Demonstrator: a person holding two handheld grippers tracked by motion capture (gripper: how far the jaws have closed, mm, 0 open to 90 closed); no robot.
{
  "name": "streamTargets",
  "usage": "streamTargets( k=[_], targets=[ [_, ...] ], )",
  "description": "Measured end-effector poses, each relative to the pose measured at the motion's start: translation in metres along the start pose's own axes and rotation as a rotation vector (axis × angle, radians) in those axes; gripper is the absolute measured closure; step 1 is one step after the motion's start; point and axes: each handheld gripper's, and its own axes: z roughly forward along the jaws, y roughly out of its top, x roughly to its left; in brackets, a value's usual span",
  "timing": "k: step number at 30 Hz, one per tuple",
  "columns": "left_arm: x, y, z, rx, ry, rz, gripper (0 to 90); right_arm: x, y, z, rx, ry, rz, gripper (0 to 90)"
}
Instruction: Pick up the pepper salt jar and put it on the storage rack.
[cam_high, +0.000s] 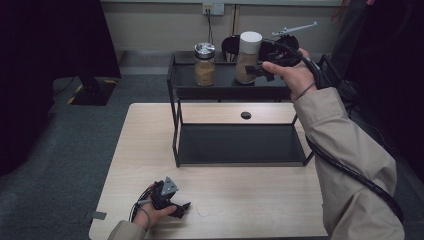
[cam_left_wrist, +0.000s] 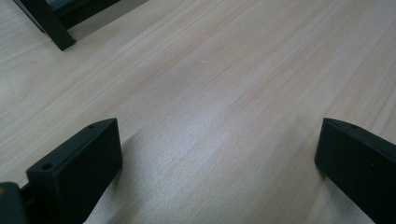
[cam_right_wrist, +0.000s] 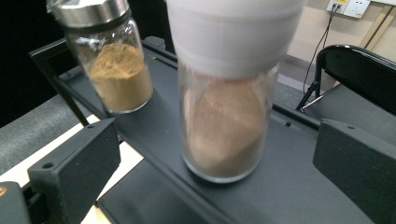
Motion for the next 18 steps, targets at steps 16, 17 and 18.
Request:
streamTargets(
  k=[16,17,18],
  targets=[
    [-0.001,0.000,0.000,0.000,0.002,-0.002,0.0,0.004,-0.054,-0.035,-0.010,0.065,-0.021,0.0],
    [-0.001,0.000,0.000,0.001,0.002,-0.002,0.0,0.004,-0.058,-0.038,-0.008,0.066,-0.021,0.0],
    [-0.001,0.000,0.000,0.000,0.003,-0.003,0.0,0.004,-0.063,-0.039,-0.013,0.064,-0.015,0.0]
  ],
)
